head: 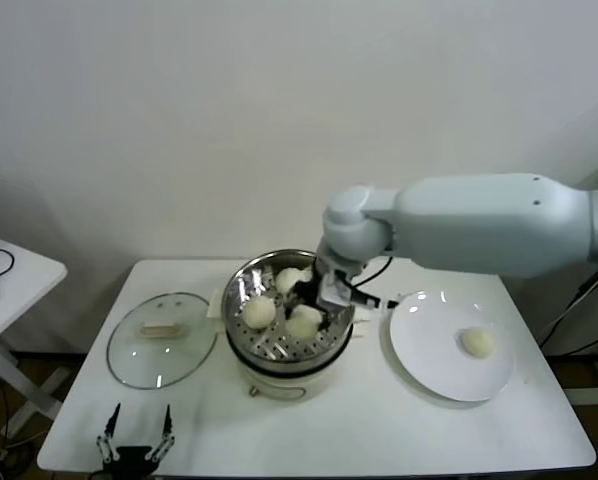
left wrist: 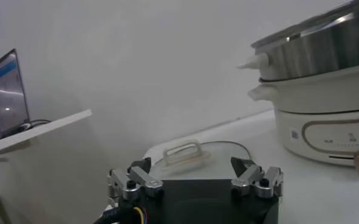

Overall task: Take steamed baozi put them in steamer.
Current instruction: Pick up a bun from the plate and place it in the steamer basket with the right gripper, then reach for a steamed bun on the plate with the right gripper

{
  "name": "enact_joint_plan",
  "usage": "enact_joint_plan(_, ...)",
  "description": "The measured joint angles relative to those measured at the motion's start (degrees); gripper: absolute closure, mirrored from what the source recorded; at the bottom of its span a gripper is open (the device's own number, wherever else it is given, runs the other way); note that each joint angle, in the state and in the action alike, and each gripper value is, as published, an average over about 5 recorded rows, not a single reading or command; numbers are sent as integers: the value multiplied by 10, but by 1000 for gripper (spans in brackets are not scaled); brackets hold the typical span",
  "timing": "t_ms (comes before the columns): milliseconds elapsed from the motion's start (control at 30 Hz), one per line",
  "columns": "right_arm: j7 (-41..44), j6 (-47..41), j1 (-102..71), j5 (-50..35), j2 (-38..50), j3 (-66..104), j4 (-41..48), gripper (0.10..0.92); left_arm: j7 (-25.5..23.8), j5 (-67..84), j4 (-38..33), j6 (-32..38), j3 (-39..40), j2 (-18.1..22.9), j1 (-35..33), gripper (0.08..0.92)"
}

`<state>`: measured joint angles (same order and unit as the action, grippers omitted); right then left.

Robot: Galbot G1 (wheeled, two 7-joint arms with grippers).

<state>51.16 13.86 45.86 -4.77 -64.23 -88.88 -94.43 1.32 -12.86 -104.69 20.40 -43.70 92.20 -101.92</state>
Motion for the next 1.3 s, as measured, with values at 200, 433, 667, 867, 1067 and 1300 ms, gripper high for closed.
enact_joint_plan(200, -8, 14, -42, 35, -30, 9, 28, 372, 0, 0, 2, 1, 0, 0, 2, 177)
enact_joint_plan(433, -12, 29, -72, 55, -59, 17, 65, 372, 0, 3, 7, 3, -3, 0, 4, 177)
enact_joint_plan(667, -9, 40, -84, 55, -80, 21, 94, 347, 1, 6, 12, 3, -5, 0, 8, 177)
enact_joint_plan(867, -1, 49, -83, 39, -84, 18, 104, 220, 0, 7, 14, 2, -5, 0, 12, 177)
enact_joint_plan(1067, 12, 60, -67, 10, -77, 9, 108, 203, 0, 7, 16, 0, -5, 0, 14, 177)
enact_joint_plan(1300, 46, 56, -6, -71, -50, -37, 132, 203, 0, 7, 14, -1, -5, 0, 12, 177)
